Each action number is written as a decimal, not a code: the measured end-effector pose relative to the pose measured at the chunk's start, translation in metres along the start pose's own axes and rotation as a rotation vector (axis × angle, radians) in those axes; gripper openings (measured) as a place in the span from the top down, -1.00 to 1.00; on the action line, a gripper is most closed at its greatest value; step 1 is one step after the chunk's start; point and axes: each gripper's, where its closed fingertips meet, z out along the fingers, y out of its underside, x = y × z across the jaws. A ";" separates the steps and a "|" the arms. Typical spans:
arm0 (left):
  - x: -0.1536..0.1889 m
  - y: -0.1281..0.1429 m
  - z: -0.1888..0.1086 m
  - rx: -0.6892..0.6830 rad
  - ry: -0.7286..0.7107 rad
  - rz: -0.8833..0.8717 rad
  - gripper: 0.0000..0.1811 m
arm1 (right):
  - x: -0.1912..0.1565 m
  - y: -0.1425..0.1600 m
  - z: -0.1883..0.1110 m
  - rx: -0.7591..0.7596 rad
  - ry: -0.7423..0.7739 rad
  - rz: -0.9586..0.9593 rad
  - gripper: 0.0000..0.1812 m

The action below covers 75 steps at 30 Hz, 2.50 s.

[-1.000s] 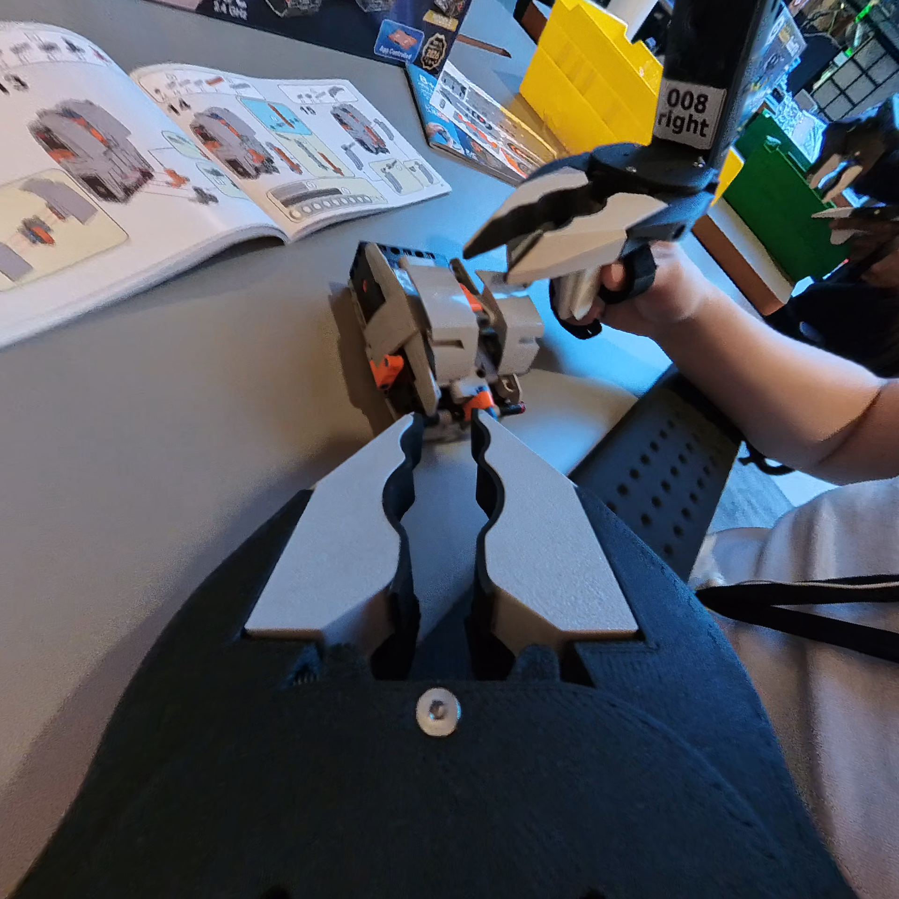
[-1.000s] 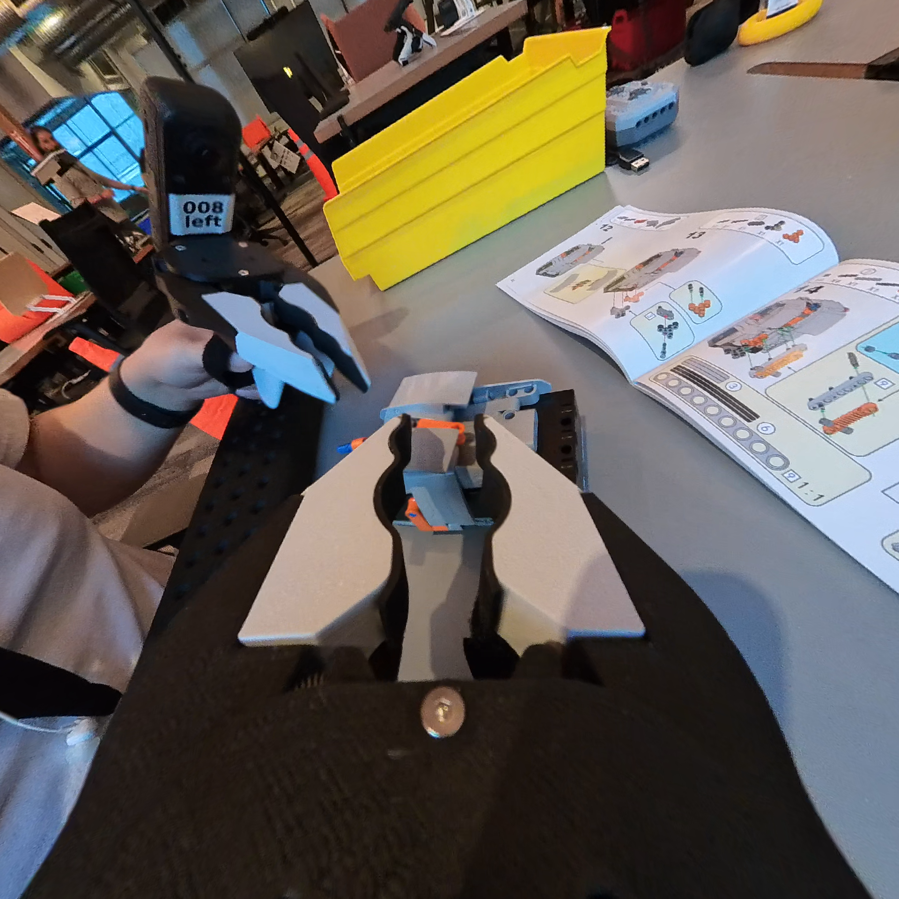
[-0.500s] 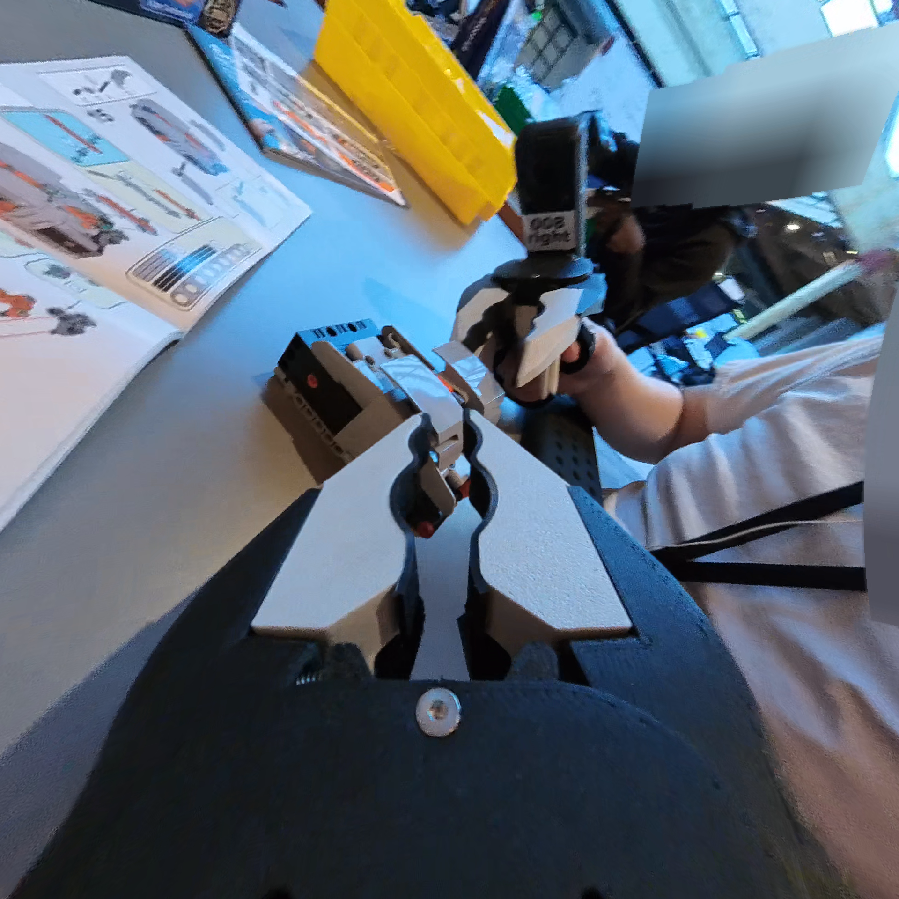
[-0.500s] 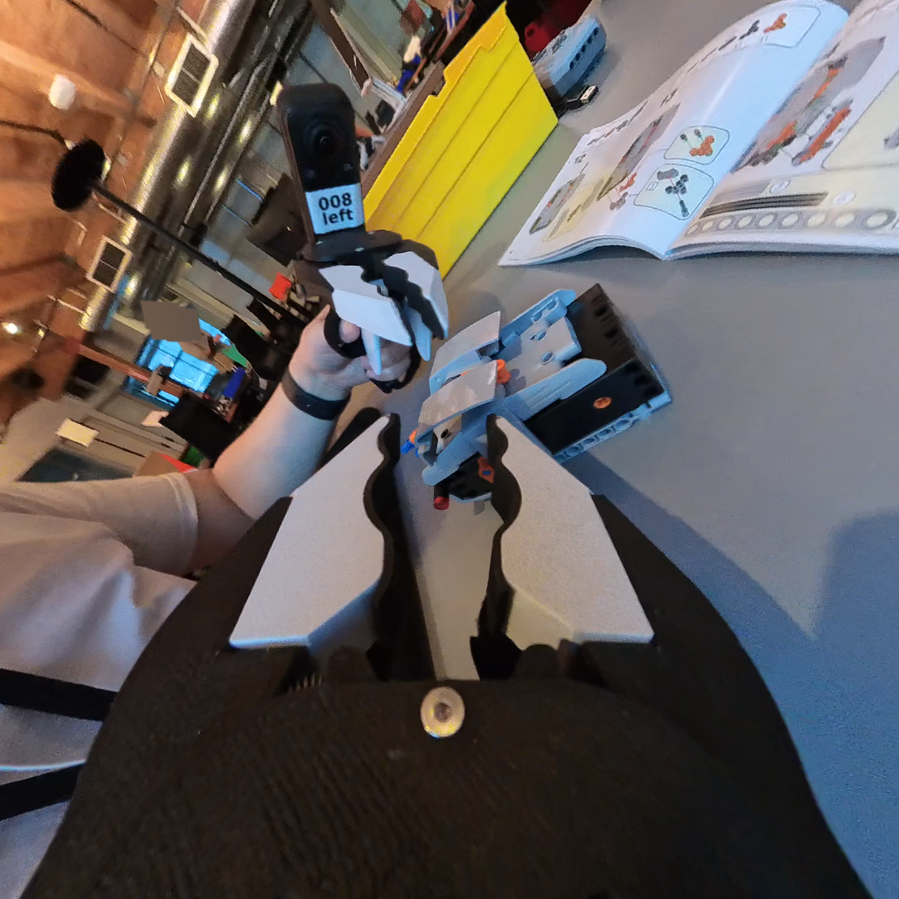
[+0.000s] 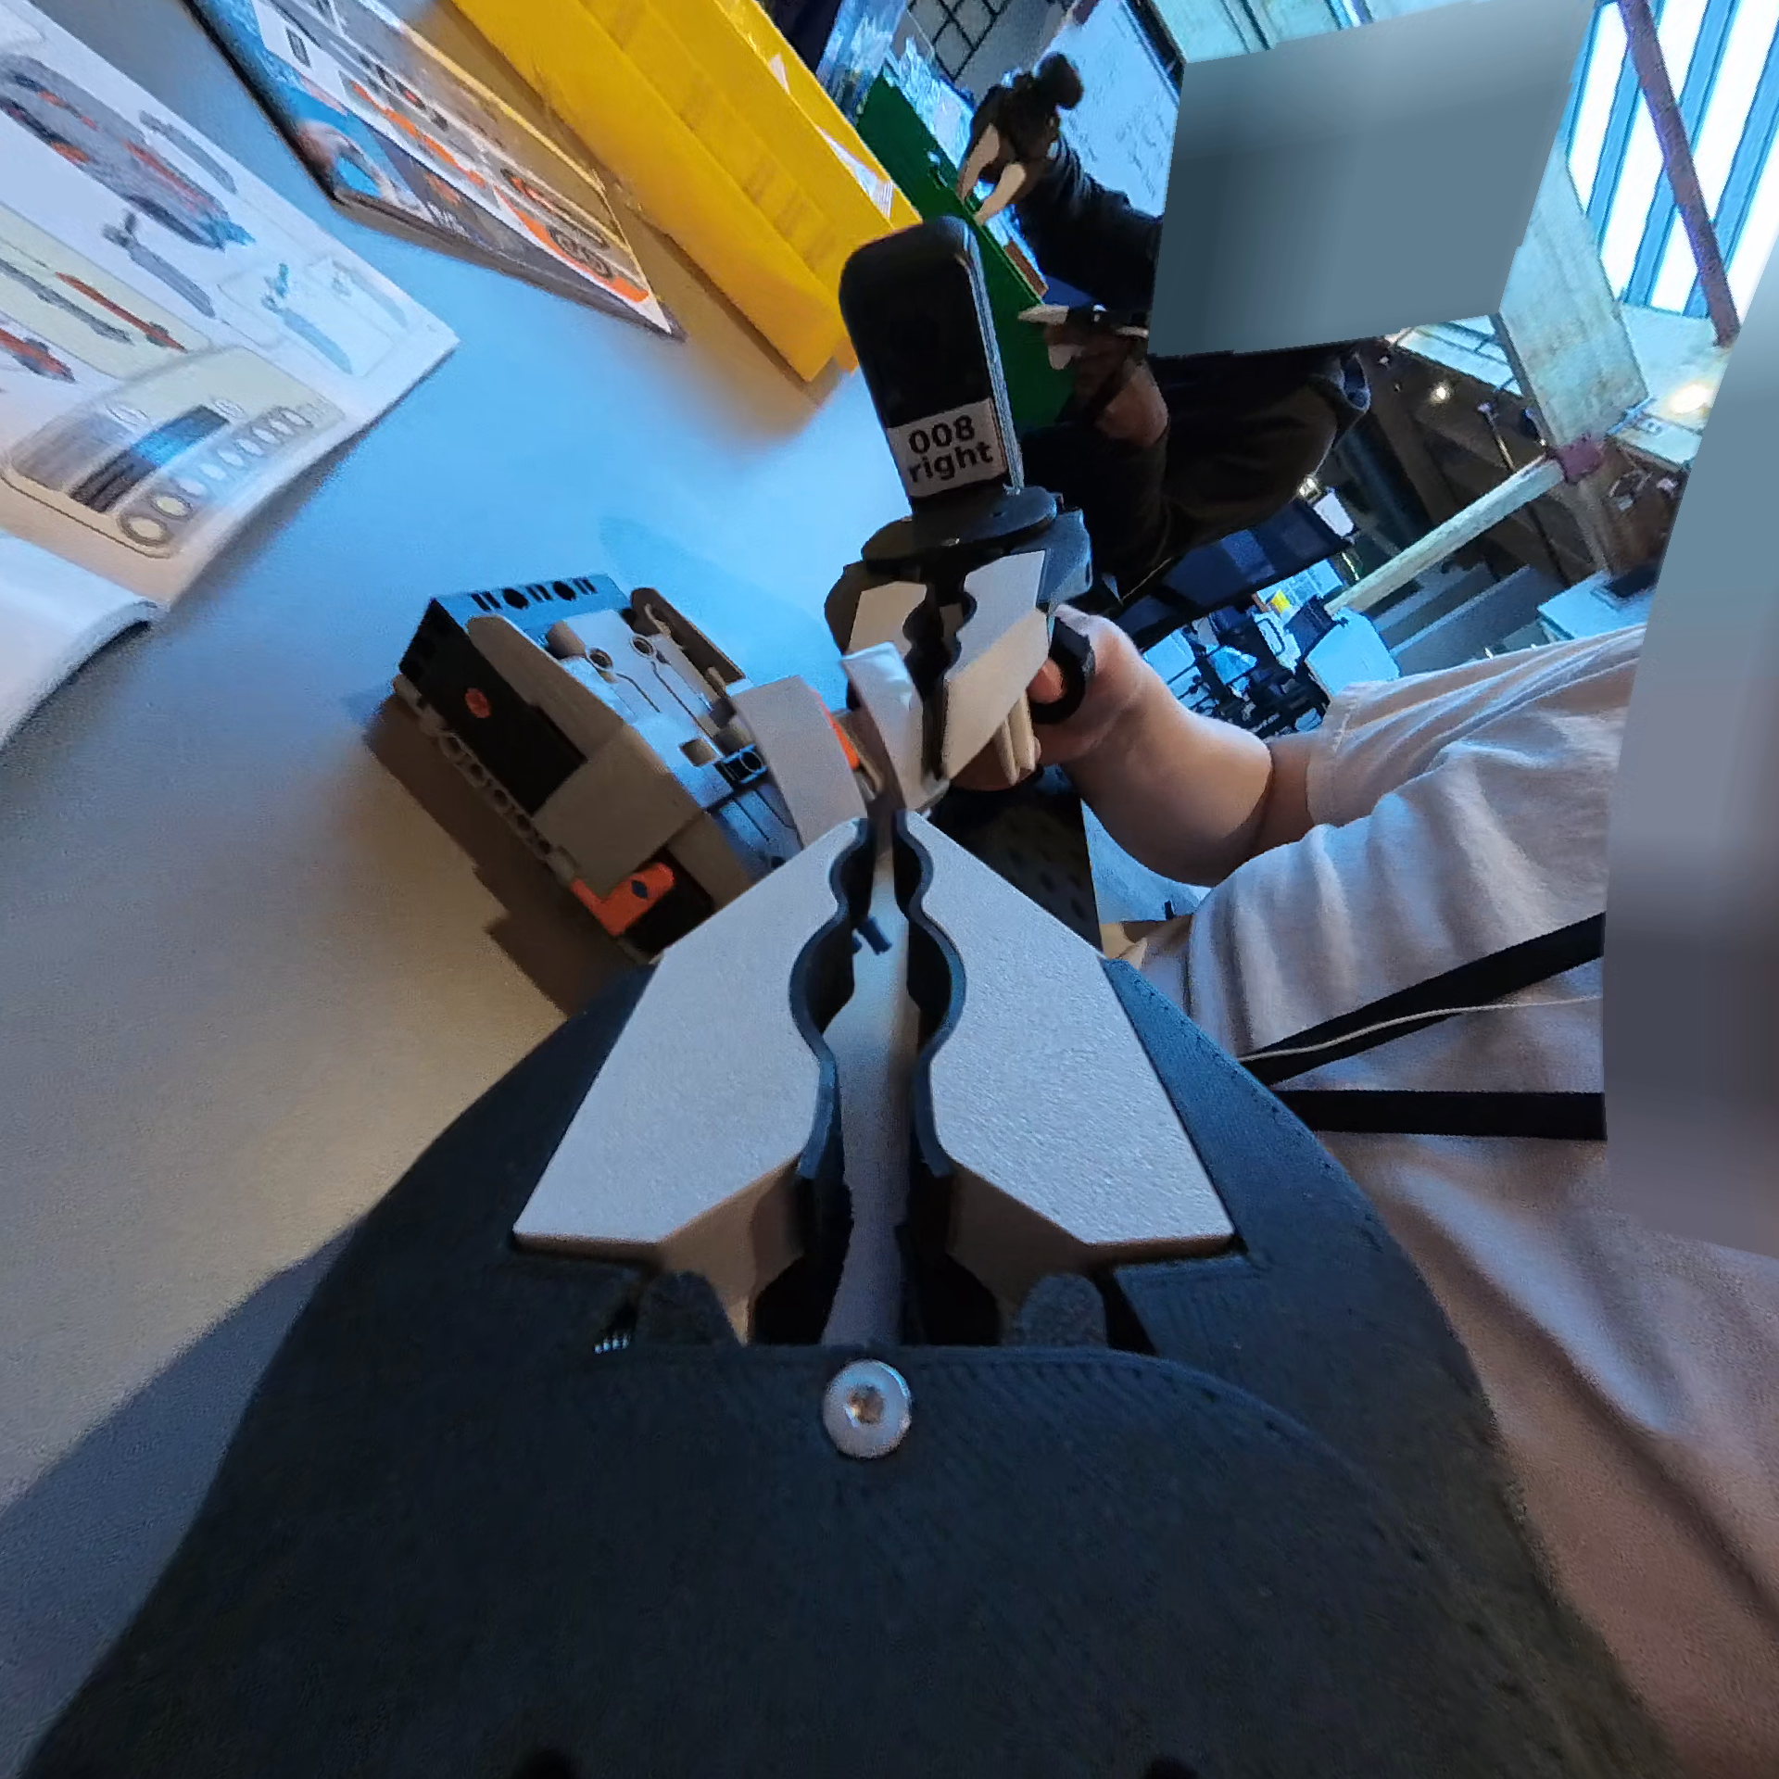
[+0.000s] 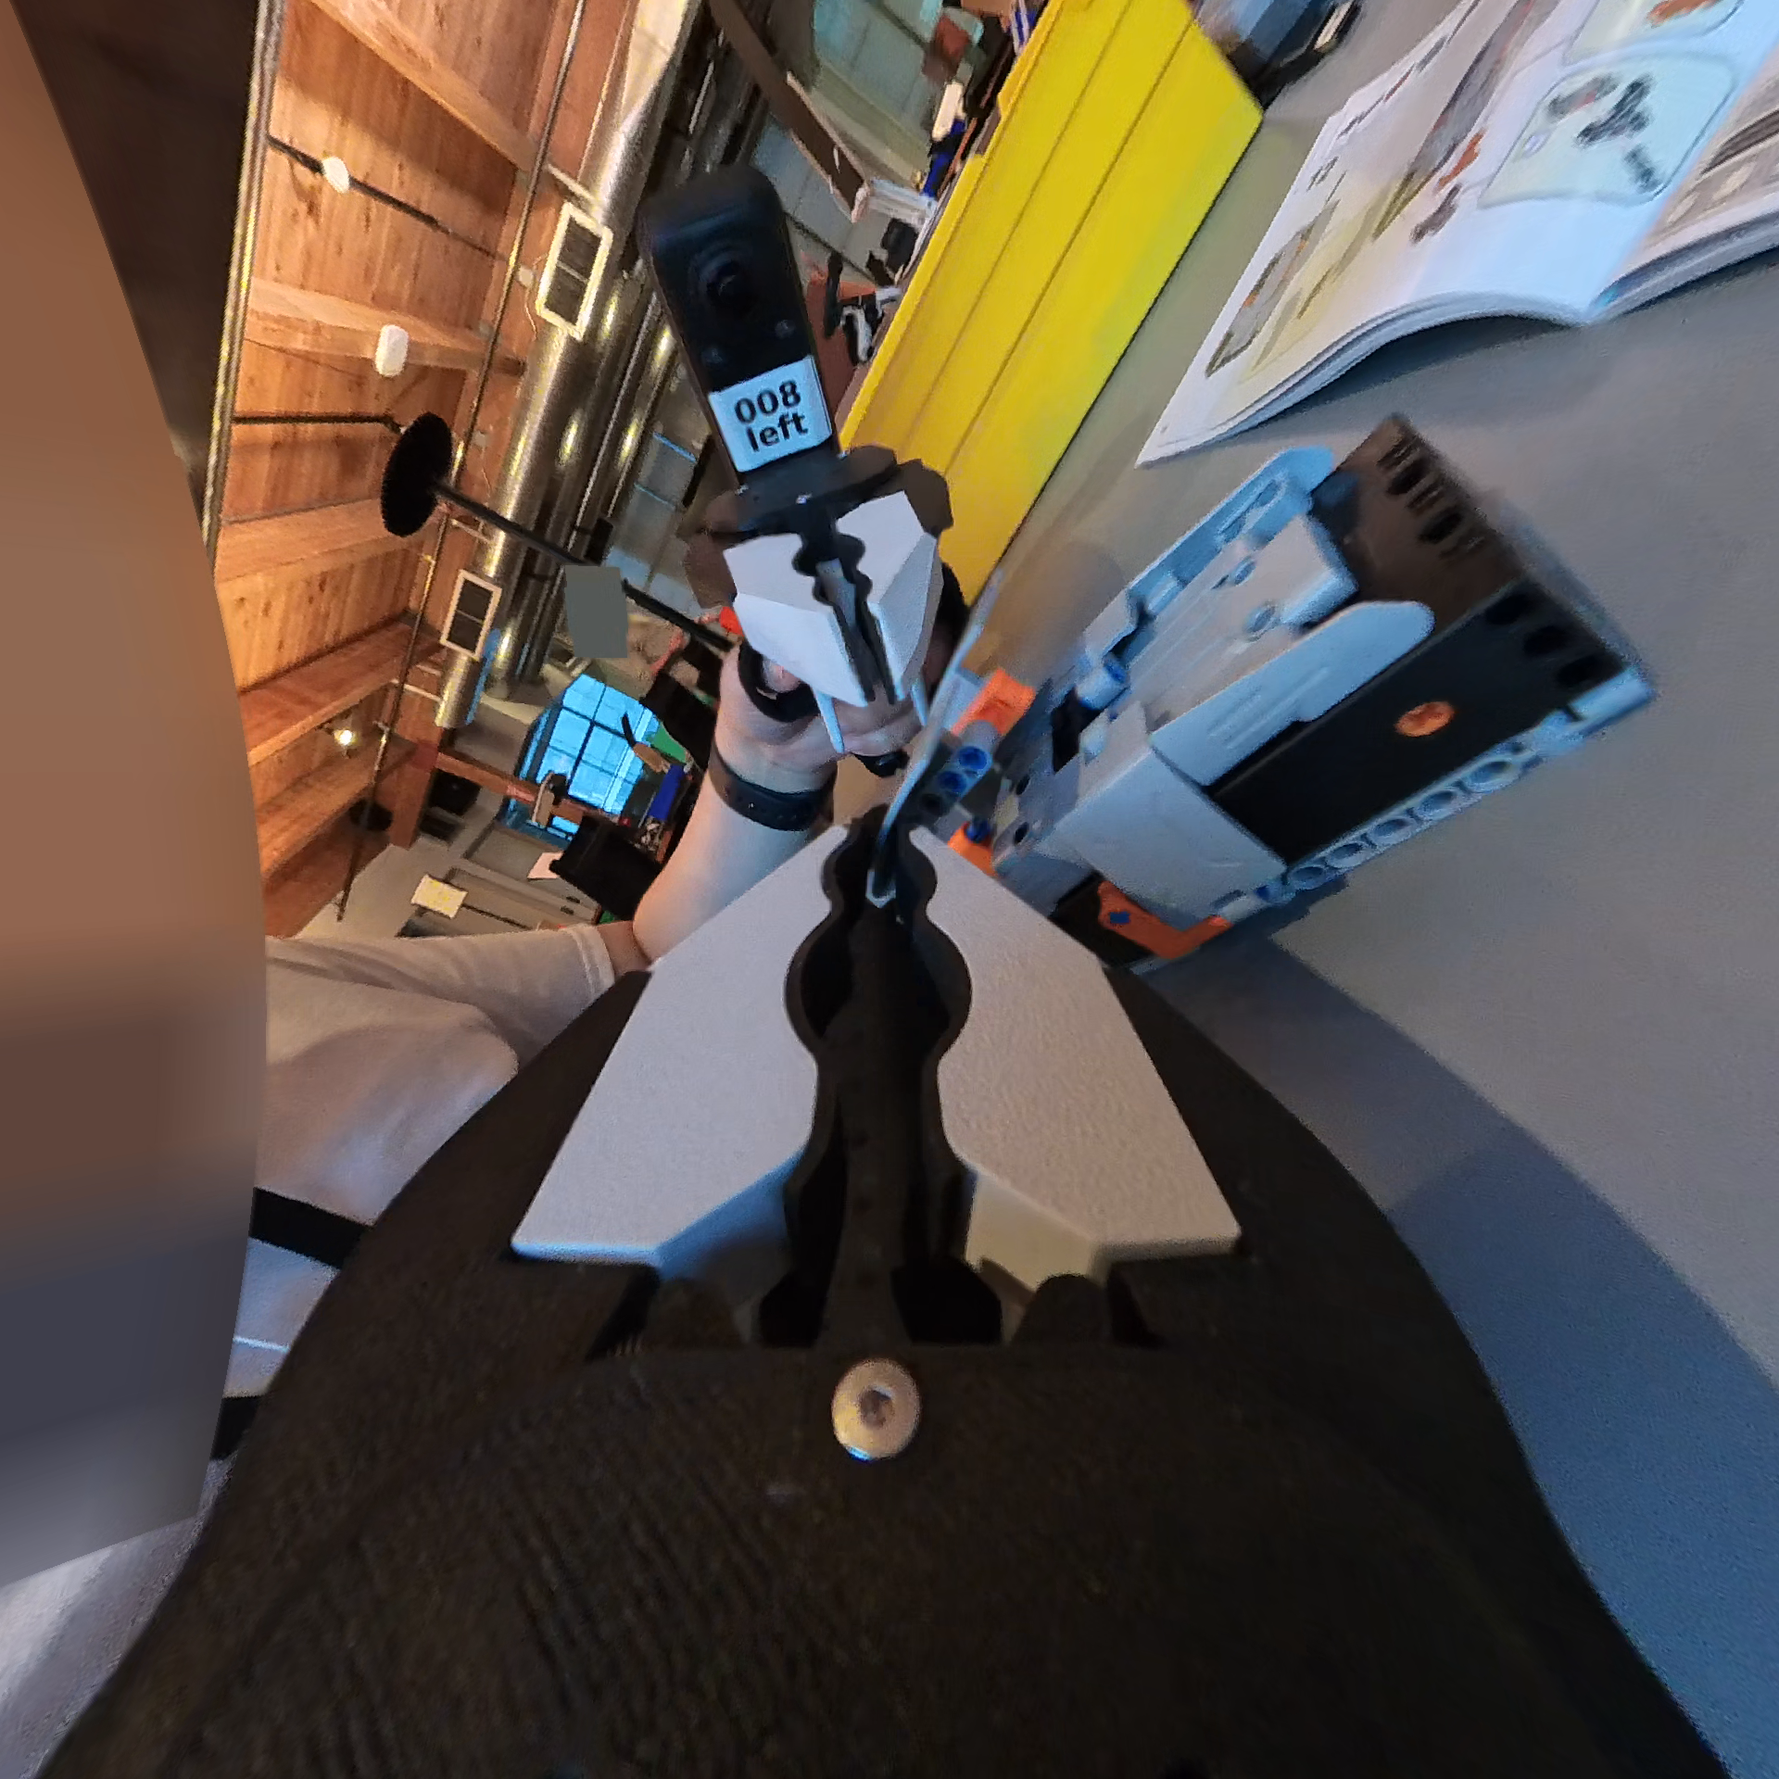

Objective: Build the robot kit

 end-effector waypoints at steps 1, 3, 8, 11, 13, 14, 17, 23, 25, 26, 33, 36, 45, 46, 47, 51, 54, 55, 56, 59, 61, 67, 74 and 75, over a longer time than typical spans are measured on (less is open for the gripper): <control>-0.002 0.003 0.002 -0.015 -0.018 -0.009 0.99 | 0.001 0.004 0.003 -0.022 0.013 -0.006 0.98; -0.009 0.008 0.005 -0.039 -0.073 -0.005 1.00 | 0.007 0.011 0.008 -0.068 0.071 -0.040 0.94; -0.009 -0.005 0.000 0.065 -0.115 0.030 0.98 | 0.006 0.004 0.008 -0.049 0.110 -0.104 0.96; -0.019 -0.001 -0.006 0.064 -0.236 0.057 0.80 | 0.012 0.008 0.003 -0.075 0.162 -0.137 0.96; -0.026 0.011 -0.008 0.023 -0.316 0.038 0.66 | 0.011 0.008 0.002 -0.064 0.157 -0.131 0.98; -0.025 0.017 -0.007 0.007 -0.330 0.033 0.65 | 0.010 0.008 0.001 -0.054 0.152 -0.125 0.98; -0.018 0.025 -0.002 0.001 -0.333 0.066 0.68 | 0.010 0.007 0.001 -0.046 0.156 -0.123 0.97; -0.020 0.015 0.000 0.046 -0.374 0.124 0.83 | 0.018 0.005 -0.005 -0.082 0.297 -0.276 0.87; -0.022 0.017 0.002 0.020 -0.388 0.132 0.83 | 0.019 0.004 -0.006 -0.096 0.334 -0.313 0.79; -0.023 0.017 0.002 0.012 -0.396 0.134 0.84 | 0.018 0.004 -0.006 -0.105 0.344 -0.327 0.75; -0.021 0.018 0.002 0.029 -0.387 0.114 0.82 | 0.017 -0.015 -0.004 -0.256 0.423 -0.561 0.54; -0.020 0.018 0.000 0.038 -0.394 0.109 0.79 | 0.016 -0.022 0.000 -0.380 0.381 -0.557 0.56; -0.013 0.019 -0.006 0.090 -0.511 0.153 0.75 | 0.026 -0.010 0.003 -0.880 0.324 -0.500 0.67; -0.013 0.018 -0.008 0.092 -0.552 0.167 0.75 | 0.026 -0.010 0.003 -0.894 0.339 -0.542 0.67; -0.014 0.019 -0.009 0.089 -0.594 0.180 0.73 | 0.028 -0.010 0.004 -0.896 0.359 -0.584 0.66; -0.017 0.023 -0.004 0.015 -0.663 0.266 0.69 | 0.027 -0.005 0.008 -0.871 0.414 -0.618 0.63; -0.021 0.023 -0.001 -0.037 -0.629 0.281 0.68 | 0.026 -0.004 0.012 -0.818 0.445 -0.593 0.60; -0.021 0.020 0.000 -0.037 -0.595 0.279 0.69 | 0.027 -0.004 0.012 -0.807 0.465 -0.587 0.58; -0.020 0.019 0.000 -0.040 -0.552 0.264 0.69 | 0.027 -0.004 0.012 -0.802 0.477 -0.589 0.58; -0.013 0.017 0.003 -0.057 -0.387 0.180 0.71 | 0.027 -0.003 0.012 -0.810 0.513 -0.629 0.58; -0.011 0.014 0.003 -0.049 -0.317 0.130 0.71 | 0.027 -0.003 0.012 -0.812 0.522 -0.657 0.60; -0.011 0.007 0.004 -0.040 -0.232 0.097 0.83 | 0.032 -0.007 0.013 -0.803 0.535 -0.705 0.69; -0.016 0.011 0.008 -0.130 -0.240 0.103 0.85 | 0.034 -0.008 0.014 -0.818 0.535 -0.759 0.70; -0.017 0.012 0.008 -0.143 -0.253 0.111 0.79 | 0.035 -0.009 0.014 -0.815 0.535 -0.772 0.70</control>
